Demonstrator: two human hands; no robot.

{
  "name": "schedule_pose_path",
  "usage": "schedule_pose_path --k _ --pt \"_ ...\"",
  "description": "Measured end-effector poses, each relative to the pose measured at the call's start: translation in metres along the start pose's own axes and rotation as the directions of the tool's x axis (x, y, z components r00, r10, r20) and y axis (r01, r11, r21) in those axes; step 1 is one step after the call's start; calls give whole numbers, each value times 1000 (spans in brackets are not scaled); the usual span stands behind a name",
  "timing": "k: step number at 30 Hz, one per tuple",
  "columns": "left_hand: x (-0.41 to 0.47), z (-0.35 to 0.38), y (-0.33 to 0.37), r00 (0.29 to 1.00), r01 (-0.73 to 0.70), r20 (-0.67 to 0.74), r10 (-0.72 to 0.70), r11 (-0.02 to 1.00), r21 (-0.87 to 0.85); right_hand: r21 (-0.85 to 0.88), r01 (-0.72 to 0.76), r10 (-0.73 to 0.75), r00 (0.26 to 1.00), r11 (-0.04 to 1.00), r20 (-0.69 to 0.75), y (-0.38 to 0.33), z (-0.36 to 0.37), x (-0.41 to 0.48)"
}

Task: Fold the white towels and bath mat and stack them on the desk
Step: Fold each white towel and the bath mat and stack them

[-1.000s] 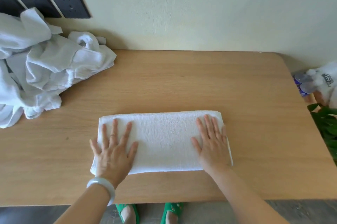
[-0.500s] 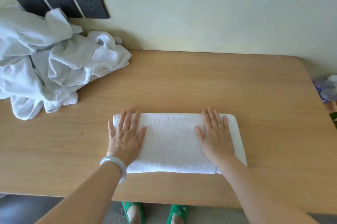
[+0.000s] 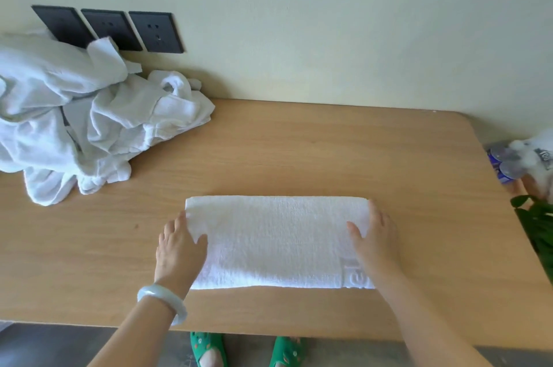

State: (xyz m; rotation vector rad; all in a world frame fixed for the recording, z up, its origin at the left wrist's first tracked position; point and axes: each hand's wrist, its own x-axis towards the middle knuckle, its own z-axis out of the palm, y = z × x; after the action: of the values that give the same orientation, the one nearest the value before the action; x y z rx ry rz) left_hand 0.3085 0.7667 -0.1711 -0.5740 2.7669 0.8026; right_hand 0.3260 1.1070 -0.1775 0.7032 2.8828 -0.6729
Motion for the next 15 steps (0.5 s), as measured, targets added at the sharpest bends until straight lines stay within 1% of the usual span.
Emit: schedule_pose_path --k 1,3,4,6,8,9,11,12,13,15 --pt "-2 -4 3 998 54 -18 -55 997 -45 78 -106 107 994 991 -8 0 -5 -4" --pt "-5 -8 9 976 217 31 -215 973 -83 122 -283 275 958 951 79 2 -12 -9" --pt "-7 -9 12 954 296 75 -290 952 -83 138 -353 334 932 925 141 3 -14 -9" --pt "-9 -13 16 916 386 158 -368 917 -101 229 -456 398 880 860 258 2 -19 -9" --pt "-6 -17 15 891 432 225 -394 888 -156 329 -521 407 841 787 358 2 -25 -5" --pt "-4 -20 14 876 463 256 -408 861 -211 377 -562 405 812 736 420 2 -29 -2" --pt "3 -25 8 862 498 320 -392 771 -396 472 -639 361 752 608 552 3 -37 1" --pt "4 -28 5 858 507 355 -371 721 -472 501 -647 328 743 575 584 3 -40 2" --pt "2 -31 4 855 512 378 -354 686 -516 528 -626 289 758 574 585 1 -42 2" --pt "-3 -40 5 866 491 387 -315 682 -543 586 -546 221 815 599 535 -7 -48 1"
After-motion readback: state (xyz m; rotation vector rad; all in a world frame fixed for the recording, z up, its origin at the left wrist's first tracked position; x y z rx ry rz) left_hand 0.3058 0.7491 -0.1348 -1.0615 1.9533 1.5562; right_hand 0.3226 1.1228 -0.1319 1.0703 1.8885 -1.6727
